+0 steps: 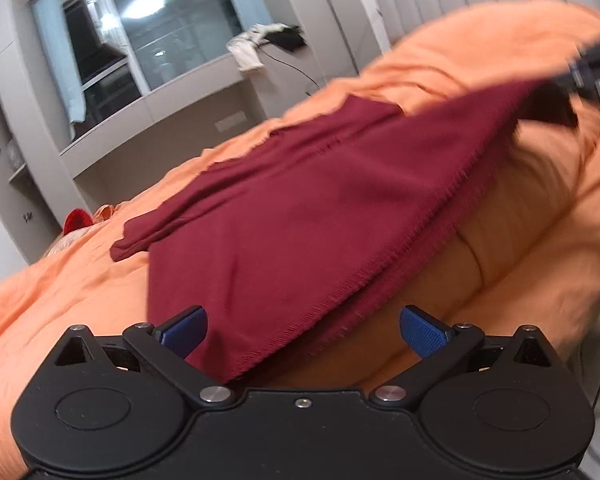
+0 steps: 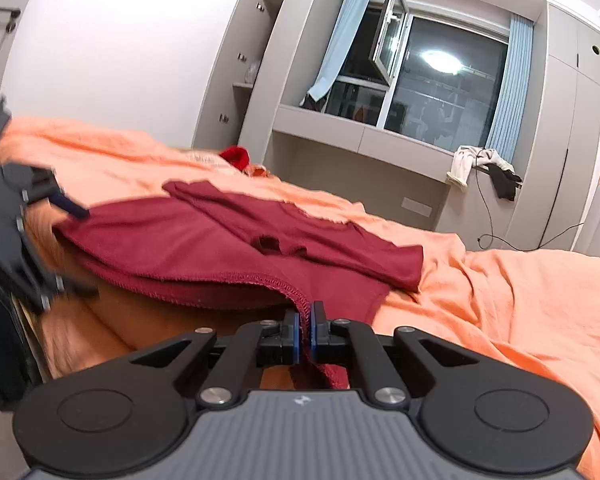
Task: Fold small clothes
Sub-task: 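Lift the hem with both grippers and fold it over toward the collar, then open both grippers and withdraw them from the folded shirt, then move the open left gripper to the end of the folded shirt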
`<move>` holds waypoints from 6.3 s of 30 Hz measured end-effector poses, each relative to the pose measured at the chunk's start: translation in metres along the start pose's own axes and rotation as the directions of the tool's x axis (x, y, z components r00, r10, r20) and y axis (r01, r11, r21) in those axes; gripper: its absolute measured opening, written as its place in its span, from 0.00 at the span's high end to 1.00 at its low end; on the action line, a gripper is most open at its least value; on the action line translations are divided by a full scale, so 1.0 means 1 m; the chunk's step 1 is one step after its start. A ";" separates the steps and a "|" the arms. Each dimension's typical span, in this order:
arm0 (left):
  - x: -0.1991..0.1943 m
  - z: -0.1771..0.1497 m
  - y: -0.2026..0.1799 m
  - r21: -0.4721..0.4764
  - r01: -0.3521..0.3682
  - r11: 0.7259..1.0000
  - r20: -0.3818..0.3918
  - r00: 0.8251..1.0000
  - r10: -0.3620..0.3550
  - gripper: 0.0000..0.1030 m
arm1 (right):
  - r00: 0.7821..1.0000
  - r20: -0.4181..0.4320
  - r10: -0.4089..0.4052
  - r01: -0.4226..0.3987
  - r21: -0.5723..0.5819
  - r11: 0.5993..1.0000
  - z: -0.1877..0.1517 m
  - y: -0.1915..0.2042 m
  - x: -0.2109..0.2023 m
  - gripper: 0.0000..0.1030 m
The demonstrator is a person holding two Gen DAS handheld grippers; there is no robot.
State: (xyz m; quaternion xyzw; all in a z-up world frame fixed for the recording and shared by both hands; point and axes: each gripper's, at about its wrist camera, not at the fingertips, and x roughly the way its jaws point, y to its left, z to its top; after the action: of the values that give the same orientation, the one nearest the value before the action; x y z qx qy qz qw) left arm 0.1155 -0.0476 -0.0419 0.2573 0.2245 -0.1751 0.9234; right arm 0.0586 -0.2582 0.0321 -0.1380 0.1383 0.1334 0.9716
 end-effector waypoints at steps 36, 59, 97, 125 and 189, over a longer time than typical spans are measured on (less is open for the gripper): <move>-0.183 -0.007 0.014 -0.134 -0.269 0.954 0.306 0.904 0.298 0.95 | 0.971 0.180 -0.156 0.192 -0.200 0.961 0.004 0.053 -0.132 0.95; -0.130 0.119 0.101 -0.313 -0.183 0.932 0.346 0.892 0.291 0.94 | 0.938 0.270 -0.215 0.244 -0.079 0.967 0.106 -0.040 0.013 0.94; 0.180 0.092 0.178 -0.491 -0.248 0.835 -0.139 0.969 0.206 0.37 | 0.986 -0.093 -0.135 0.142 0.069 0.988 0.039 -0.095 0.225 0.11; 0.131 0.093 0.185 -0.593 -0.195 0.781 -0.029 0.975 0.222 0.01 | 0.980 -0.133 -0.151 0.191 0.379 0.906 0.015 -0.172 0.197 0.00; 0.036 0.002 0.103 -0.826 0.025 0.563 -0.007 0.998 -0.056 0.01 | 0.997 -0.024 -0.075 0.078 0.163 0.983 0.011 0.043 0.168 0.00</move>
State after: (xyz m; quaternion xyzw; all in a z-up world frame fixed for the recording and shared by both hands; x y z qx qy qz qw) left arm 0.1921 0.0269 -0.0175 -0.2059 0.3010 -0.0670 0.9287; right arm 0.2038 -0.1780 -0.0192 -0.0639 0.1522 0.0828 0.9828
